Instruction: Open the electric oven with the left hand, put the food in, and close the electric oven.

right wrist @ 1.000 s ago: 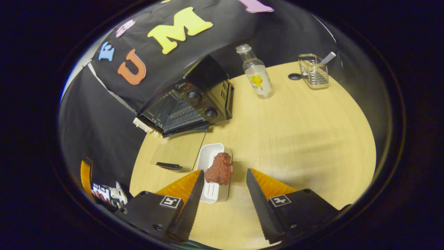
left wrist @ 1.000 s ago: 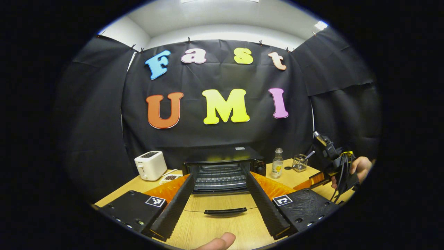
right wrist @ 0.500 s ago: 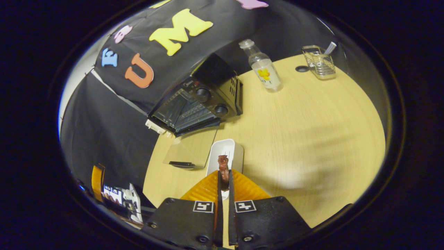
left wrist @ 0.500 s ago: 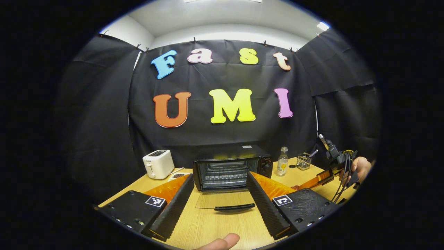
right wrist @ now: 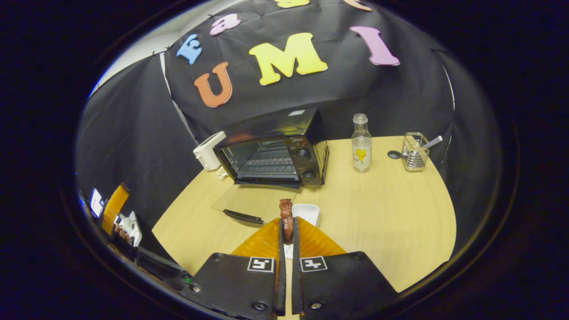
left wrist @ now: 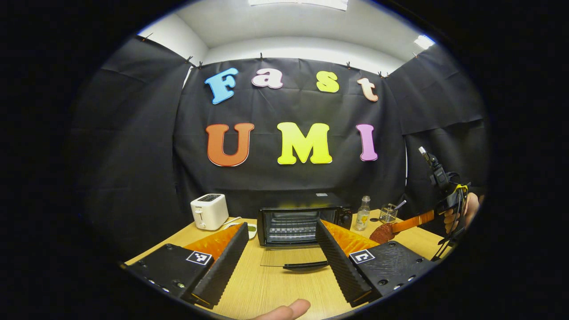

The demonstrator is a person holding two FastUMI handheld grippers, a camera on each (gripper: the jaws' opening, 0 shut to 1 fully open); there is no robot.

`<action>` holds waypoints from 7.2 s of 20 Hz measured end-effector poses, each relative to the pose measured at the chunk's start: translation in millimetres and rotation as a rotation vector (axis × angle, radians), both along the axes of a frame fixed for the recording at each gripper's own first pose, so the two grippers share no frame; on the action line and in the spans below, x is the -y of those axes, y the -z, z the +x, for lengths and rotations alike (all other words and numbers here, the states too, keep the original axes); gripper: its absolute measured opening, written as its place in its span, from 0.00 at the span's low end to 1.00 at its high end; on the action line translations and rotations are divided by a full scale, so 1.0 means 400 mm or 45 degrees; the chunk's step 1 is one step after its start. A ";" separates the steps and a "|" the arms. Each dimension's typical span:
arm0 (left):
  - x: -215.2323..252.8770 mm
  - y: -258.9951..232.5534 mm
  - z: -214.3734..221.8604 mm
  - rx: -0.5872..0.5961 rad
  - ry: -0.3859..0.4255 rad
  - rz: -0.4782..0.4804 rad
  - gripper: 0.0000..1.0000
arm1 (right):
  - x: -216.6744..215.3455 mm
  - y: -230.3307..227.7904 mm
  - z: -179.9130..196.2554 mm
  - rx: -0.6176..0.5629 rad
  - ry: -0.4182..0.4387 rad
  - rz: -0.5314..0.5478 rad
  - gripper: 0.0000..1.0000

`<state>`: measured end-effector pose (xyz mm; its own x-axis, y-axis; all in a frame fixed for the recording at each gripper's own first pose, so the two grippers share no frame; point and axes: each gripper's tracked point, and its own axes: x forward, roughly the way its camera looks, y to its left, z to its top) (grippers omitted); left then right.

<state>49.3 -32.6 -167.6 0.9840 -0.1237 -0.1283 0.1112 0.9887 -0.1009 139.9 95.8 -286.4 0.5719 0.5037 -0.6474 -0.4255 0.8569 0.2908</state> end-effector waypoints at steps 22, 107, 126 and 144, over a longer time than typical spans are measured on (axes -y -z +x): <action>-0.162 0.031 0.005 -0.005 -0.043 0.015 0.96 | -0.489 0.049 0.202 0.332 0.040 0.061 0.08; 0.315 0.646 0.214 -0.787 0.177 0.151 0.96 | 0.197 -0.409 0.088 0.919 0.457 0.049 0.96; 0.285 0.414 0.350 -0.528 0.178 0.107 0.96 | 0.244 -0.410 0.036 0.895 0.496 0.003 0.99; 0.297 0.282 0.486 -0.331 0.157 0.132 0.96 | 0.270 -0.373 -0.124 0.778 0.571 0.051 0.99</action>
<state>243.8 -151.3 -280.6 0.8947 -0.2136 -0.3923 0.2148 0.9758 -0.0413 90.4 -12.0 -137.0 0.9785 0.1547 -0.1362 -0.1341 0.9796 0.1496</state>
